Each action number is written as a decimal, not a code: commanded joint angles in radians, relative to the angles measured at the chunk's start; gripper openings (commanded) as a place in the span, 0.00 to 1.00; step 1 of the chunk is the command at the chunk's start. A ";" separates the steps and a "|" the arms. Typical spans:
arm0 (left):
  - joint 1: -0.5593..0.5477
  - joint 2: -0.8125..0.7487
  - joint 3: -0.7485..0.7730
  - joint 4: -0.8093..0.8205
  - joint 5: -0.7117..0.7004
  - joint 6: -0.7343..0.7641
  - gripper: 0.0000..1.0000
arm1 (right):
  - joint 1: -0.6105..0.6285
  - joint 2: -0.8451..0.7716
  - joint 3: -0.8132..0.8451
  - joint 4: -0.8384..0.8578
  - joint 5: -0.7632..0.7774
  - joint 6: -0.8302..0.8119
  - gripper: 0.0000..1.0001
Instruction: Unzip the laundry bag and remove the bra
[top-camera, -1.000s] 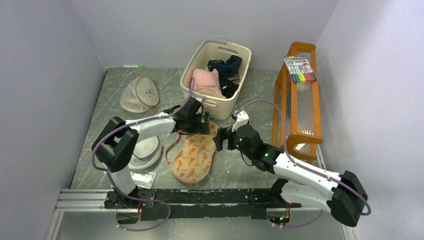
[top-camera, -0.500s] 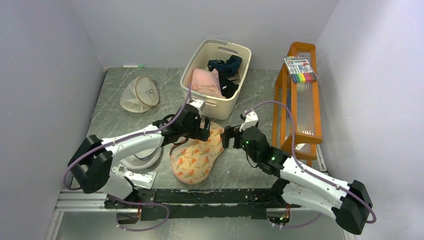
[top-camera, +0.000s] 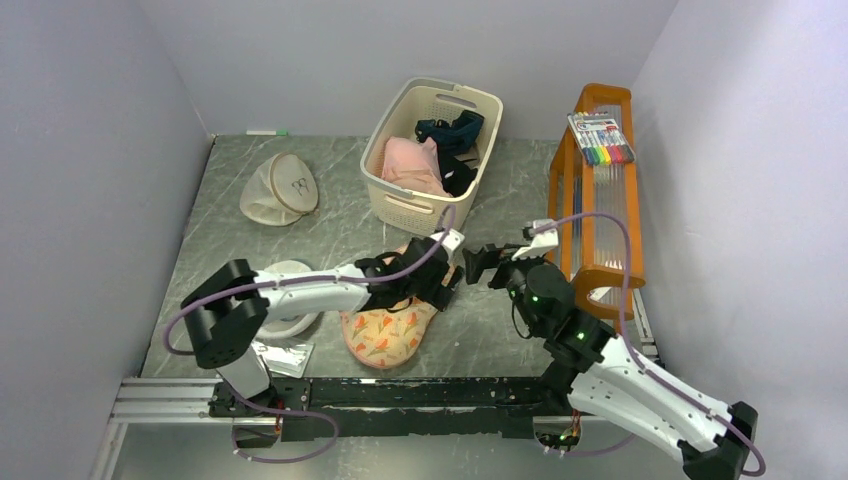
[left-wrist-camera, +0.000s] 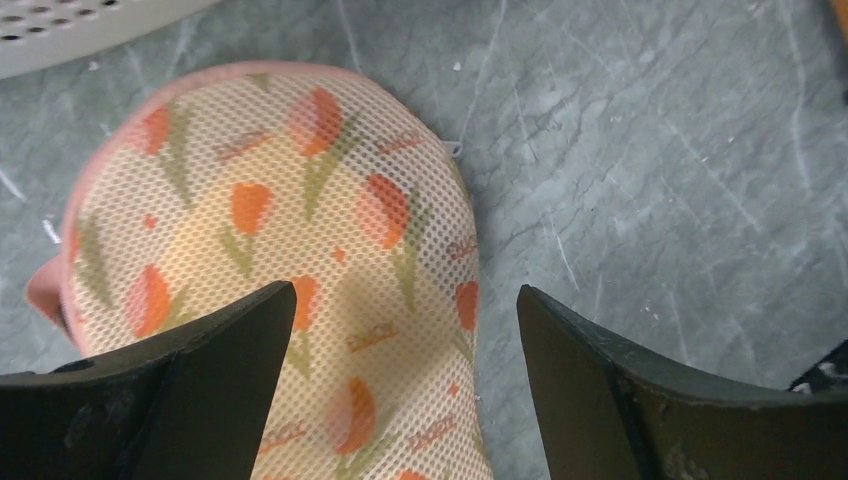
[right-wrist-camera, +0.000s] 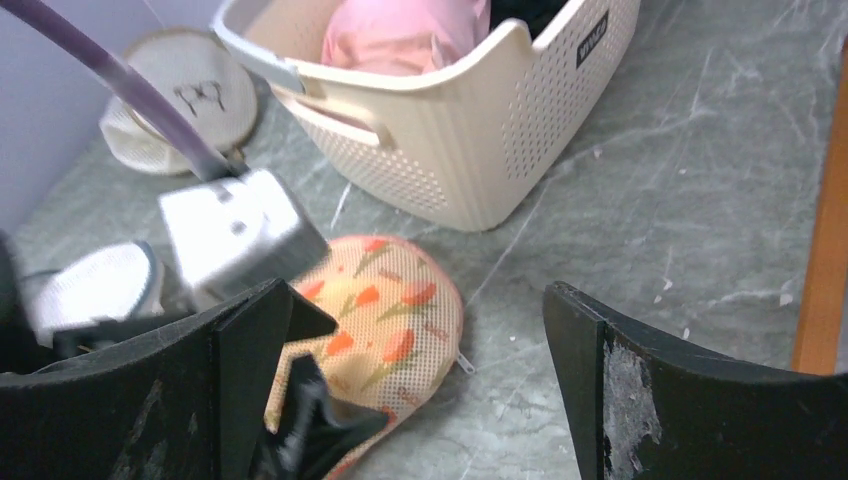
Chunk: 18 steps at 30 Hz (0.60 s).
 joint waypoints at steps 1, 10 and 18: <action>-0.044 0.069 0.038 0.053 -0.068 0.045 0.92 | -0.003 -0.099 0.003 0.016 0.040 -0.028 0.98; -0.059 0.204 0.062 0.007 -0.163 0.002 0.96 | -0.003 -0.105 -0.022 0.007 0.029 -0.017 0.98; -0.058 0.068 -0.067 0.024 -0.242 -0.045 0.68 | -0.003 -0.026 -0.027 -0.003 0.026 -0.009 0.98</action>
